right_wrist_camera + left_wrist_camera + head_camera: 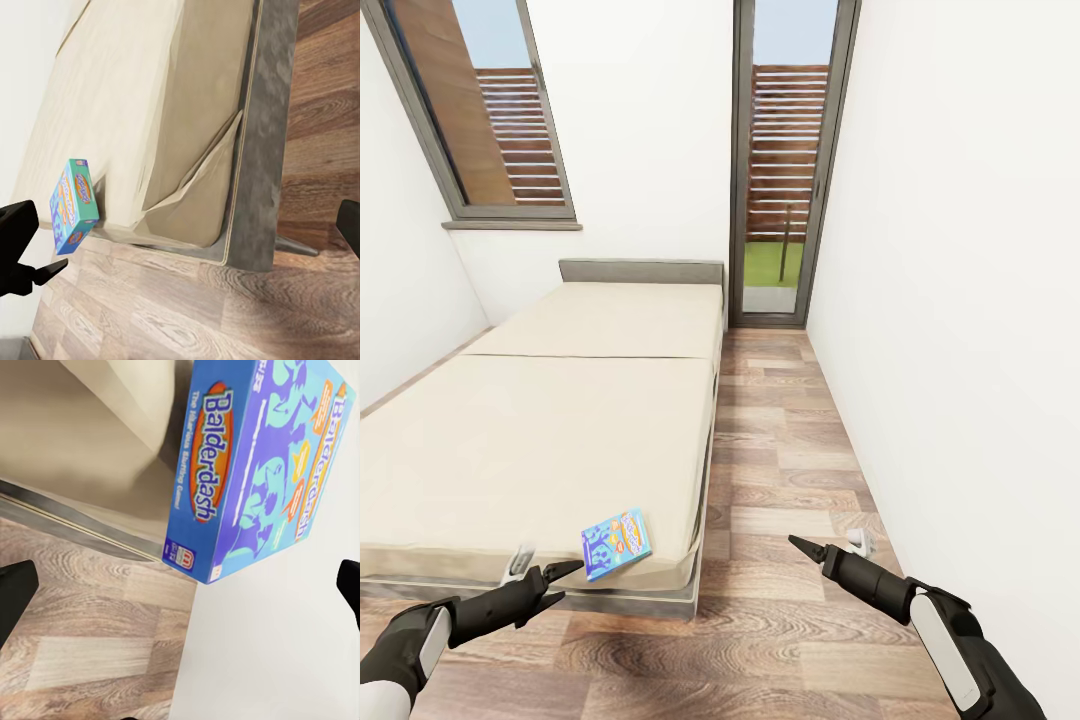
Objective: Put all the toys in the child's room - the three board games (two on the bed and one on the table), the two jigsaw puzzles on the table, and the tennis ball on the table - inside the toy box on the table in the child's room.
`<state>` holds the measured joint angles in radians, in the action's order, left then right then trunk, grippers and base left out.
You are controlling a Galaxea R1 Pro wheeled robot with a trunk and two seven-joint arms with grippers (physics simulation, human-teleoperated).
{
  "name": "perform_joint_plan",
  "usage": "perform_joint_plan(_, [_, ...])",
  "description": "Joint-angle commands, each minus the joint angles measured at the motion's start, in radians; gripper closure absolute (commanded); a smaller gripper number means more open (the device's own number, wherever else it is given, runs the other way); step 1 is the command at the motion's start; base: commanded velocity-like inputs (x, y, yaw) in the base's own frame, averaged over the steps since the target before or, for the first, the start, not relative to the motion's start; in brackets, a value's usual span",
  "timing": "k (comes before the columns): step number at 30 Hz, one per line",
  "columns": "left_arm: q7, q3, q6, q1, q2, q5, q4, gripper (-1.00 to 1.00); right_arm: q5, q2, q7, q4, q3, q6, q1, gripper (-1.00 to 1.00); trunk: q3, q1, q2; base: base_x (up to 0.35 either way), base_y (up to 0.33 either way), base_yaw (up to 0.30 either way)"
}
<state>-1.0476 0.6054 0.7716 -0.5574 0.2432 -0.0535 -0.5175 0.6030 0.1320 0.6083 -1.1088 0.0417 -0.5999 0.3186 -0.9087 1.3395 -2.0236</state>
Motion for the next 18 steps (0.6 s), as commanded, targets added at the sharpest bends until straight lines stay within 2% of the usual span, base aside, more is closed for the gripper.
perform_joint_plan(1, [-0.006,0.005,0.008,-0.001,-0.001,-0.006,0.000,-1.00,0.006,0.000,0.001,0.000,0.001,-0.008,0.001,-1.00,-0.001,0.000,0.000,0.000,0.000,0.000])
perform_joint_plan(7, [-0.007,0.003,0.005,-0.001,-0.001,-0.006,0.000,-1.00,0.005,0.000,0.001,0.000,0.001,-0.008,0.001,-1.00,-0.001,0.000,0.000,0.000,0.000,0.000])
perform_joint_plan(14, [-0.016,0.001,-0.037,-0.001,-0.006,-0.006,0.023,-1.00,0.006,0.000,0.002,0.000,0.002,-0.008,0.001,-1.00,-0.001,0.000,0.000,0.000,0.000,0.000])
perform_joint_plan(18, [-0.029,0.000,-0.060,-0.001,-0.006,-0.006,0.052,-1.00,0.006,0.000,0.002,0.000,0.003,-0.008,0.001,-1.00,-0.013,0.015,-0.028,0.000,0.000,0.000])
